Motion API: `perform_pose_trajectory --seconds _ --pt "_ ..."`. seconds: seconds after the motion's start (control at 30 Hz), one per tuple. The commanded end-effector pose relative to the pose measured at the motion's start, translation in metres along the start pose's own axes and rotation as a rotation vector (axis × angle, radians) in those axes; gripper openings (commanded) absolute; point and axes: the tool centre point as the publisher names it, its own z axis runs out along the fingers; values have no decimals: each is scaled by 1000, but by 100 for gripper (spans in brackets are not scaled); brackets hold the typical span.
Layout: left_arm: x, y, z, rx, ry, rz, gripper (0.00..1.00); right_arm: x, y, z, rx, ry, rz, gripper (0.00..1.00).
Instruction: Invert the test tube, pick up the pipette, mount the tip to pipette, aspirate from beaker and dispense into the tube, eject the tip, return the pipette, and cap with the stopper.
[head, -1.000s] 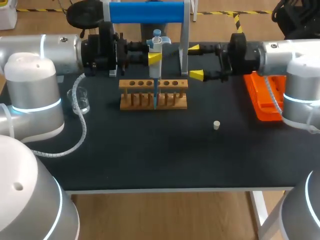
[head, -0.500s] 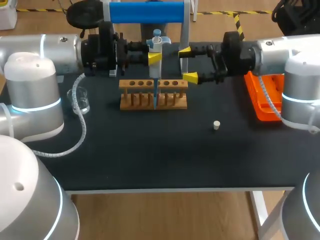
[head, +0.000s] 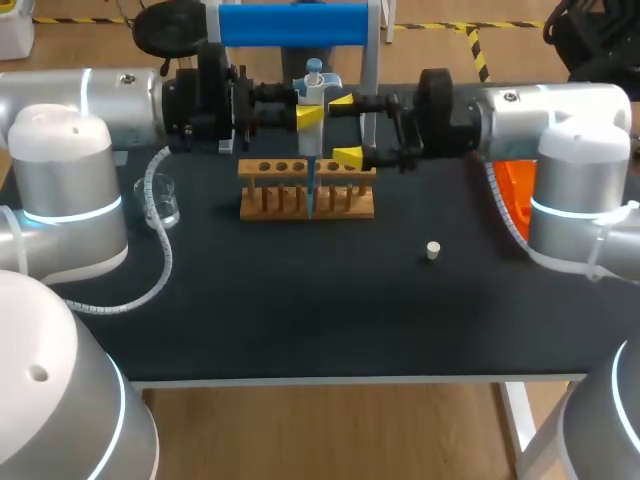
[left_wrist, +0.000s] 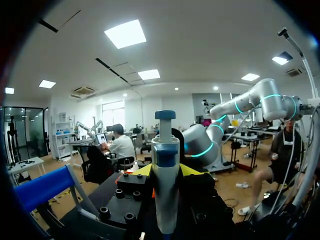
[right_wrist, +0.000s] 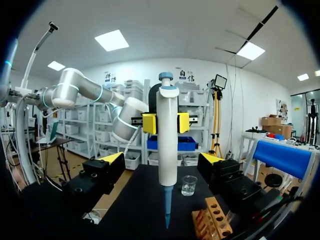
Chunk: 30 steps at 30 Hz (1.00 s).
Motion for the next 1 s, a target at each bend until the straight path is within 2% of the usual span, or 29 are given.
perform_pose_trajectory --seconds 0.03,0.23,0.53,1.0 --pt "0 0 1 2 -2 1 0 -3 0 10 2 -7 -1 92" --pt "0 0 1 2 -2 1 0 -7 2 18 3 -19 1 74" --pt "0 0 1 2 -2 1 0 -9 3 27 5 -34 9 56" --pt "0 0 1 2 -2 1 0 -10 4 40 16 -36 10 51"
